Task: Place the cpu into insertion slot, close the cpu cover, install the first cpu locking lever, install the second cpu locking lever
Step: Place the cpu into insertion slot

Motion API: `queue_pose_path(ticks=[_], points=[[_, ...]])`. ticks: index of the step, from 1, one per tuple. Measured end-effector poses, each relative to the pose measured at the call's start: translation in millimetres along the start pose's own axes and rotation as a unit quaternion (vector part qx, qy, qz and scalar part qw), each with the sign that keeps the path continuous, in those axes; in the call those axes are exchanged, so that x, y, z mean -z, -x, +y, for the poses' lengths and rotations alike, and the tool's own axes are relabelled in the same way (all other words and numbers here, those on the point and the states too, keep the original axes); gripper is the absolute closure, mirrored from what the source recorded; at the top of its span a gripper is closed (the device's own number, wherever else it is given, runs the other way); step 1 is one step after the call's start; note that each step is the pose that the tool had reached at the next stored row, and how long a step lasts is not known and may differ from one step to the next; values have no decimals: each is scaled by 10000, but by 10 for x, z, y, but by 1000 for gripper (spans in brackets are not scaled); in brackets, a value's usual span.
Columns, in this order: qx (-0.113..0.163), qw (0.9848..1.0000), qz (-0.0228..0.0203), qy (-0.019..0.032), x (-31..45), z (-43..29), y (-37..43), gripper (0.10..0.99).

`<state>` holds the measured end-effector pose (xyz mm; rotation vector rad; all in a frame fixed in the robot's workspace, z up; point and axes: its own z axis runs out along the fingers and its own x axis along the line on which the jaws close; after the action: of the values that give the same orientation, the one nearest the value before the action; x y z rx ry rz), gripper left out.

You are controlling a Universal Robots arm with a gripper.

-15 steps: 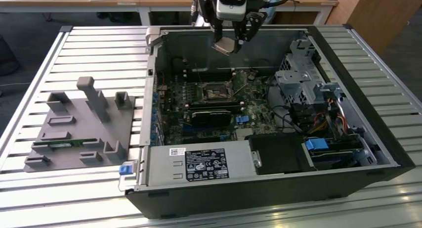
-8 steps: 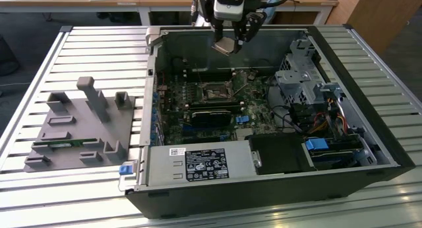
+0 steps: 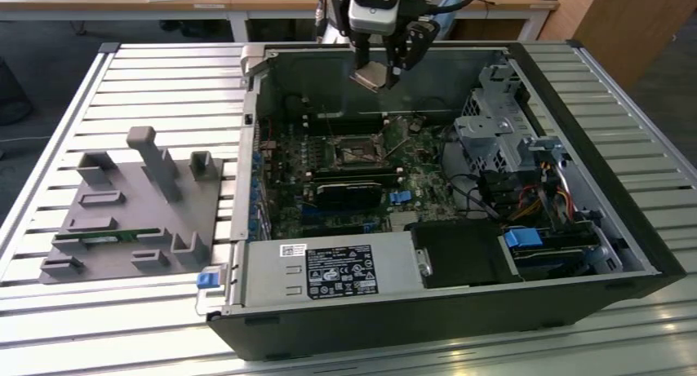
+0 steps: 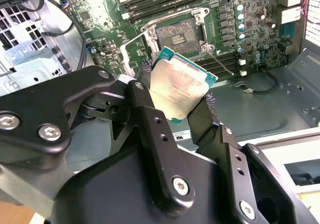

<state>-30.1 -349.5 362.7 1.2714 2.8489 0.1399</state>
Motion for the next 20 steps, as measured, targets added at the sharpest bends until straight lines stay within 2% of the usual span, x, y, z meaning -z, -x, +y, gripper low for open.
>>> queue_pose_path(ticks=[20], points=[[-53,10000,-8,-1,-46,-4,1,545]])
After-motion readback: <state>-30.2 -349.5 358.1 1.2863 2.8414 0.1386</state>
